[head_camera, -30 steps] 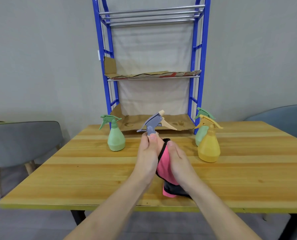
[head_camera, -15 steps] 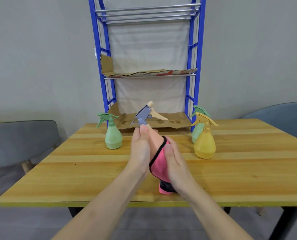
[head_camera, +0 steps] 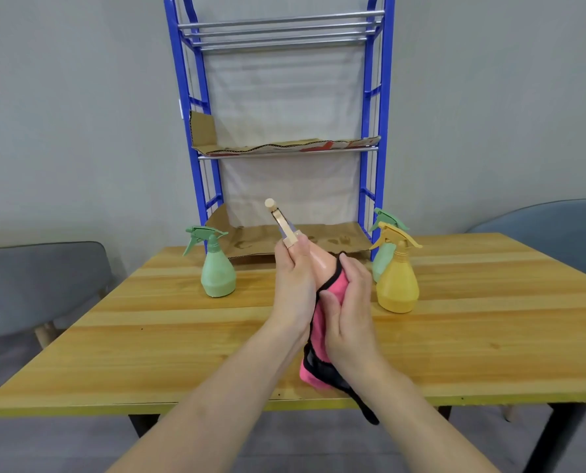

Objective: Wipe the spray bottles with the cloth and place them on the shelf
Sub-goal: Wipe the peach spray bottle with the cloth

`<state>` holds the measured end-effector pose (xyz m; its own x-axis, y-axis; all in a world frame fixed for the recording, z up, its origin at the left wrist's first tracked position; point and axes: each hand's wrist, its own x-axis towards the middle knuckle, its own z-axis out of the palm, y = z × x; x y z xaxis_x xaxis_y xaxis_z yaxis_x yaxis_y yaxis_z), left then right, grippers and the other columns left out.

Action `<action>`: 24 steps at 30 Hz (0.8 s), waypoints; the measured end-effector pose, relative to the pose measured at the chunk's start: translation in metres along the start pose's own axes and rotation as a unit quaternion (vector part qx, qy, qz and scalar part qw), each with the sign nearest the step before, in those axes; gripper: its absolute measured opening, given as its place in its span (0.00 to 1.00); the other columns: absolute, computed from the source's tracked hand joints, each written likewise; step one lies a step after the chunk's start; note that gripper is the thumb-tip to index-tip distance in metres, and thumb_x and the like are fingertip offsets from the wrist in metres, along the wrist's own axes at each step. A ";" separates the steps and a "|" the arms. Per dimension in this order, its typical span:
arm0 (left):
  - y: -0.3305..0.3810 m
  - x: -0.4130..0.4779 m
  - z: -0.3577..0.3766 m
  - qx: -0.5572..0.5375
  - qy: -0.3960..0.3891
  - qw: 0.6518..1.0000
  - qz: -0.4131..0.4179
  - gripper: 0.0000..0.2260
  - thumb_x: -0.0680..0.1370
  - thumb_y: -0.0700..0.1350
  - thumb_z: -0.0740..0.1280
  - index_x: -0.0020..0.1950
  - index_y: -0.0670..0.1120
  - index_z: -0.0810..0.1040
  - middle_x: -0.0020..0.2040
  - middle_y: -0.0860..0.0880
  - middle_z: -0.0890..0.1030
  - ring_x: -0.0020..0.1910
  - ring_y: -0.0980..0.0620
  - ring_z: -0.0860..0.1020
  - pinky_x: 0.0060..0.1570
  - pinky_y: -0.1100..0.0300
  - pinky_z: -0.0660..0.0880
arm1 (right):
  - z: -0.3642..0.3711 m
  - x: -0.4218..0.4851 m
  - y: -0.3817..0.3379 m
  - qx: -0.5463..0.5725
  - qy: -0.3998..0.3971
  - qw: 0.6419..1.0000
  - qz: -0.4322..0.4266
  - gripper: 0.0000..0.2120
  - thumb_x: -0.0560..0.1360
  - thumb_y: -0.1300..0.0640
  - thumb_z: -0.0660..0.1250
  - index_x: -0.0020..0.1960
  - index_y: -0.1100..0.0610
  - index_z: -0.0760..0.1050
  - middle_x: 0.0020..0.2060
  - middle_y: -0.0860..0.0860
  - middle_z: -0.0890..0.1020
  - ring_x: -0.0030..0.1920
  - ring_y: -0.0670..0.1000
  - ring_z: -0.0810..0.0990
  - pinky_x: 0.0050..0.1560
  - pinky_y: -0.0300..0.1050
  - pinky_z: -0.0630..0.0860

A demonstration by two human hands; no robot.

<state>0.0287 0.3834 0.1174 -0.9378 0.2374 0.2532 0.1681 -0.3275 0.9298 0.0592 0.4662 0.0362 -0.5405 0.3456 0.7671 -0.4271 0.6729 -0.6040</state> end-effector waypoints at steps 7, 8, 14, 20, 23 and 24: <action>-0.001 -0.002 -0.010 0.024 0.012 0.999 0.018 0.07 0.84 0.59 0.63 0.56 0.57 0.75 0.55 0.50 0.82 0.58 0.51 0.82 0.64 0.48 0.79 | -0.007 0.004 -0.012 0.195 -0.075 0.949 0.237 0.28 0.84 0.35 0.50 0.79 0.46 0.65 0.75 0.43 0.72 0.75 0.40 0.68 0.77 0.45 0.65; 0.001 -0.002 -0.011 0.026 0.006 0.999 0.017 0.06 0.84 0.58 0.63 0.55 0.59 0.76 0.56 0.51 0.83 0.58 0.52 0.82 0.64 0.48 0.79 | -0.008 0.006 -0.013 0.221 -0.069 0.932 0.280 0.29 0.84 0.35 0.50 0.80 0.46 0.65 0.75 0.43 0.72 0.75 0.43 0.69 0.78 0.49 0.65; 0.003 0.004 -0.011 0.041 -0.025 0.999 0.022 0.25 0.83 0.64 0.60 0.77 0.55 0.64 0.67 0.47 0.77 0.66 0.46 0.78 0.68 0.43 0.76 | -0.010 0.007 -0.019 0.183 -0.064 0.955 0.222 0.18 0.86 0.40 0.49 0.74 0.40 0.63 0.68 0.39 0.74 0.70 0.39 0.71 0.69 0.35 0.68; -0.004 0.004 -0.014 0.053 -0.007 0.998 0.020 0.13 0.87 0.57 0.57 0.62 0.52 0.75 0.57 0.48 0.82 0.55 0.52 0.82 0.53 0.58 0.79 | -0.004 0.001 -0.005 -0.009 -0.085 0.996 0.000 0.29 0.85 0.41 0.50 0.82 0.54 0.56 0.77 0.45 0.63 0.78 0.41 0.60 0.76 0.33 0.55; -0.004 0.004 -0.016 0.037 0.012 0.999 0.003 0.14 0.87 0.56 0.57 0.63 0.49 0.75 0.58 0.46 0.82 0.58 0.48 0.82 0.58 0.53 0.80 | -0.003 0.004 -0.006 -0.040 -0.093 0.994 -0.034 0.32 0.86 0.39 0.47 0.82 0.58 0.56 0.78 0.46 0.61 0.78 0.40 0.57 0.77 0.32 0.52; -0.002 0.005 -0.016 0.031 0.008 0.999 0.000 0.14 0.86 0.56 0.59 0.63 0.49 0.75 0.57 0.46 0.82 0.58 0.48 0.83 0.58 0.53 0.80 | -0.003 0.005 -0.007 -0.043 -0.099 0.993 -0.037 0.32 0.86 0.39 0.47 0.83 0.58 0.55 0.78 0.46 0.60 0.78 0.40 0.56 0.77 0.32 0.52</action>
<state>0.0189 0.3705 0.1123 -0.9426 0.2217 0.2498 0.1869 -0.2697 0.9446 0.0618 0.4650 0.0451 -0.6456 0.1630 0.7461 -0.4118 0.7484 -0.5199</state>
